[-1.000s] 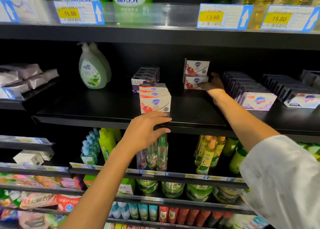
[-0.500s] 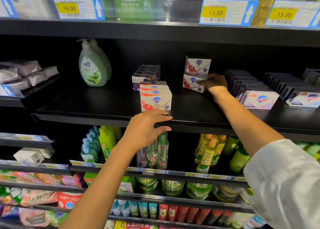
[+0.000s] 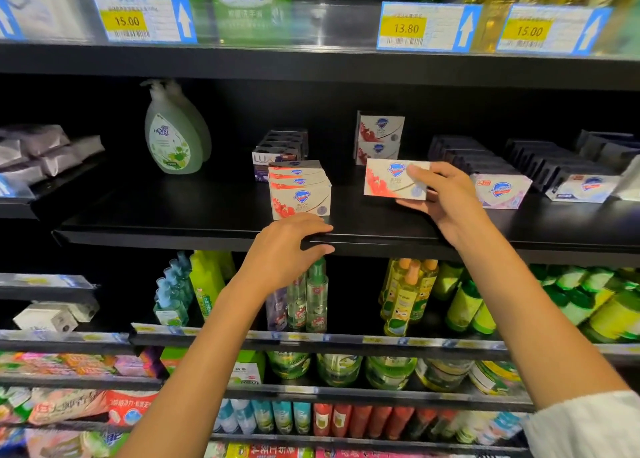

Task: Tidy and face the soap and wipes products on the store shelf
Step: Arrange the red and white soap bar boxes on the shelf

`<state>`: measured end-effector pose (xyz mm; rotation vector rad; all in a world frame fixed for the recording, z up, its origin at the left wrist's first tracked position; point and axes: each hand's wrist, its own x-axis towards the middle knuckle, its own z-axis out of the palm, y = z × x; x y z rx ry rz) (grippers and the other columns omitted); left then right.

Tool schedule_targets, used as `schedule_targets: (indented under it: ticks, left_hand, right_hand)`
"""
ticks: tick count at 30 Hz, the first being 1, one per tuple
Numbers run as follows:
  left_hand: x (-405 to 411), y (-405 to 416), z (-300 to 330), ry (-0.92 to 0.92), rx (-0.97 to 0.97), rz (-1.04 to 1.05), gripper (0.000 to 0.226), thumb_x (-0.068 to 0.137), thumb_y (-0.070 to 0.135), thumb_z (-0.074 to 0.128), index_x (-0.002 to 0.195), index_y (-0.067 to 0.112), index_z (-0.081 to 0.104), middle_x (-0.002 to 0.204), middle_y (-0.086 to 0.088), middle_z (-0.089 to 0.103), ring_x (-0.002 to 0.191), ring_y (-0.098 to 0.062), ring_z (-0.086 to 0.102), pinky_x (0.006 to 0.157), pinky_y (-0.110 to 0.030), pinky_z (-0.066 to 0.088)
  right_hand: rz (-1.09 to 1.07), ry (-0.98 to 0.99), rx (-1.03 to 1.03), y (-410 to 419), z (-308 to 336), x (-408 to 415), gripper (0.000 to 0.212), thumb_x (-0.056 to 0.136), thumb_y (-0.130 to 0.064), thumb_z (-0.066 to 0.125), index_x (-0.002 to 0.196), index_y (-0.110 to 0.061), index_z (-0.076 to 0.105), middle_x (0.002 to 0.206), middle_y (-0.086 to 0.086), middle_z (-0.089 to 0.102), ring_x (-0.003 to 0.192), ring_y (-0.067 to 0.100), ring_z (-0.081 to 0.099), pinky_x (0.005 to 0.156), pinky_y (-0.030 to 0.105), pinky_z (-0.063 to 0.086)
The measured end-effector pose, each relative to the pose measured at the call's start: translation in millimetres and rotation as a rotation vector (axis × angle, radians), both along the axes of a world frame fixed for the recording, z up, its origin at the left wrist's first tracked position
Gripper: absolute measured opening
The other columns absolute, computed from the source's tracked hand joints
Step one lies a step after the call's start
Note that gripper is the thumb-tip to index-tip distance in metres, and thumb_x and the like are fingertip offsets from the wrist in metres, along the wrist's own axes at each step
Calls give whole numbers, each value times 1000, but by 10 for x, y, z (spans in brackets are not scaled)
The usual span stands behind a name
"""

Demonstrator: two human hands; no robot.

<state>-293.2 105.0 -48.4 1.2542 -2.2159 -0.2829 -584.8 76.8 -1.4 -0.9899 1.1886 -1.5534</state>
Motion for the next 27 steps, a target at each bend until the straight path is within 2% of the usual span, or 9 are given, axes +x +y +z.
schedule_targets:
  ticks: [3,7,12,15,18,22,27]
  left_hand:
    - [-78,26,85,104,75,20,52,96,46,70,144,28,60,140,6,64,129,-13,57,110,-37,49]
    - [-332,54,238,403,241,-68,58,96,33,74,149,23,54,139,3,64,126,-10,60,111,-29,49]
    - [-665,-149,374,538,451,-183,81,91,25,80,160,24,35,142,1,60,124,-14,64,106,-37,55]
    - [-786,-216,405,746,611,-235,74,92,13,79,155,22,41,135,-7,64,118,-22,70,99,-45,60]
    - [-773,-265,371,892,699,-280,57,95,7,73,147,15,50,125,-21,69,115,-27,72,98,-51,59]
    - [-730,-278,331,926,693,-291,45,99,8,70,141,10,56,120,-25,72,115,-28,72,101,-50,58]
    - [-704,-296,294,912,631,-274,41,98,11,71,138,16,60,117,-20,74,118,-28,71,103,-52,56]
  right_hand:
    - [64,-24,-24,173,-9,-21,21,94,-16,76,110,-8,66,114,11,78,108,26,76,88,47,63]
    - [95,-10,-24,278,-53,-12,29,95,-15,75,120,-4,65,115,12,78,110,27,75,87,47,64]
    - [104,31,-52,302,-84,-14,28,95,-13,74,120,-2,65,114,17,77,110,31,75,88,48,64]
    - [110,41,-59,310,-83,-12,32,95,-12,74,123,-2,64,116,17,77,110,31,75,88,47,64]
    - [126,37,-53,321,-85,-1,36,94,-12,74,126,0,62,116,17,77,112,31,74,85,44,65]
    - [157,75,-60,350,-91,6,37,98,-15,72,129,1,61,119,17,76,114,30,73,88,46,64]
    - [141,44,-62,370,-64,25,18,103,-26,64,115,-12,66,112,8,79,111,24,75,94,47,61]
